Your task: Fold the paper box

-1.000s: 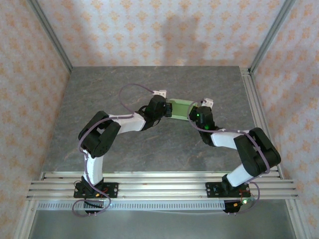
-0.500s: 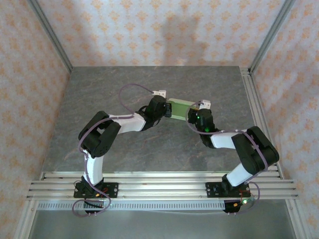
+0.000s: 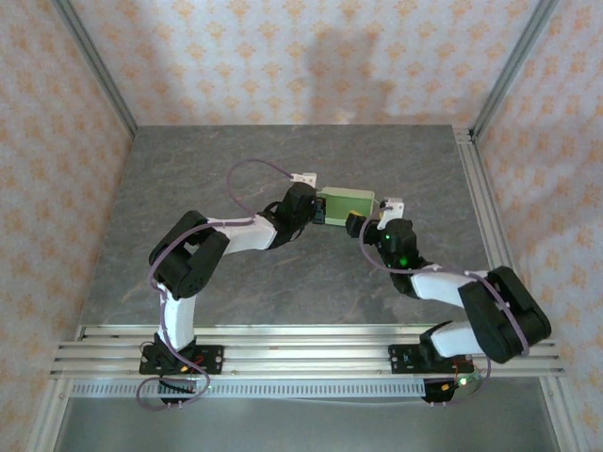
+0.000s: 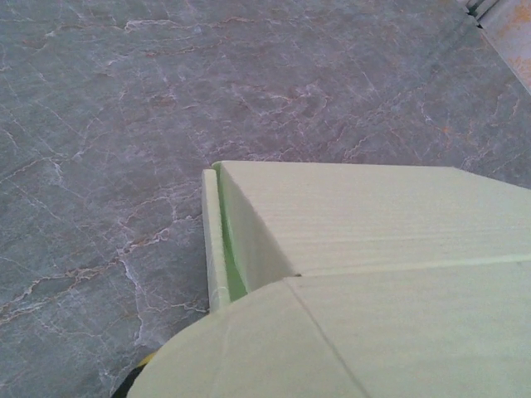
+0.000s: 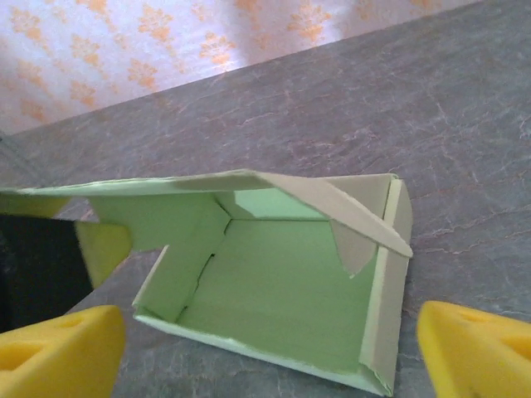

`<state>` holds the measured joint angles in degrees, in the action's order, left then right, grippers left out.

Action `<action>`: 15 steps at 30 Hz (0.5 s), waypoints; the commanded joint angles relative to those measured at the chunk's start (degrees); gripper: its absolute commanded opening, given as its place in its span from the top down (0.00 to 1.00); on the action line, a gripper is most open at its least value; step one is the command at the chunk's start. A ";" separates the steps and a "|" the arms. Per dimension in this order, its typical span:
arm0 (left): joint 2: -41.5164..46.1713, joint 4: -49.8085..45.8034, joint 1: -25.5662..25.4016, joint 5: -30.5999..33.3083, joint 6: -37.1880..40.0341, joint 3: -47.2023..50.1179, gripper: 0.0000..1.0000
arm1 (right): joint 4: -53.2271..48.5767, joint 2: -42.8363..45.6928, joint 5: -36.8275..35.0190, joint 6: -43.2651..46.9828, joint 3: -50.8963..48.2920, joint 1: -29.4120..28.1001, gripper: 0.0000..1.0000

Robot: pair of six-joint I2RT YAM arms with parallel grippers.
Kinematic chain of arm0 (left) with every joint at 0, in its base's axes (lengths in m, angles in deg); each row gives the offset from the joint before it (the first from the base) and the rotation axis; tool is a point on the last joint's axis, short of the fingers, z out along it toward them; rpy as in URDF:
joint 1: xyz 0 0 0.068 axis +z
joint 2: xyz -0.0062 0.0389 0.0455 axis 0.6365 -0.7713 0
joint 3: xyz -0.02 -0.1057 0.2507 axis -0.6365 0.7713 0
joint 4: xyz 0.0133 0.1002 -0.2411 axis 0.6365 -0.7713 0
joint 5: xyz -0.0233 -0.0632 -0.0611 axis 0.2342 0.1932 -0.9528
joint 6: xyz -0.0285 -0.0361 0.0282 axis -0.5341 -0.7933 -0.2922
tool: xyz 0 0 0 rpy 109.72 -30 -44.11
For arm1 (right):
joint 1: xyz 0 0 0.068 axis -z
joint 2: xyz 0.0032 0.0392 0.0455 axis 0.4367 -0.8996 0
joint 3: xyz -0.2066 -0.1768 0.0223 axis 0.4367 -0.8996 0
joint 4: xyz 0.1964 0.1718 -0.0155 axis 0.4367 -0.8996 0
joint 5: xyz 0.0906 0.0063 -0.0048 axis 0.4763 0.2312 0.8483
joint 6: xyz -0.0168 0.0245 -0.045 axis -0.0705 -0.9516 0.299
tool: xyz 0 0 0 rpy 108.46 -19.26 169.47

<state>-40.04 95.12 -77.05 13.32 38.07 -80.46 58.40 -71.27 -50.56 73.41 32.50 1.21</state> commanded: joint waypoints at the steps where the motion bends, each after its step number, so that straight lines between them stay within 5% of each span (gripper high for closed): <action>1: 2.01 -2.21 -0.37 1.67 1.83 -0.80 1.00 | -5.21 6.19 2.45 1.08 -0.91 0.59 0.05; 11: 1.72 -2.65 -0.45 1.71 2.11 -1.02 1.00 | -22.24 27.09 -2.47 -1.69 1.21 1.37 0.05; 15: 1.82 -2.52 -0.55 1.19 2.21 -0.84 1.00 | -30.91 25.03 -5.18 -5.09 9.20 2.64 0.06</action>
<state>-40.04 94.22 -77.05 13.32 39.49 -80.46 35.51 -44.82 -52.53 71.36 35.54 3.11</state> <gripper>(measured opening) 0.052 0.942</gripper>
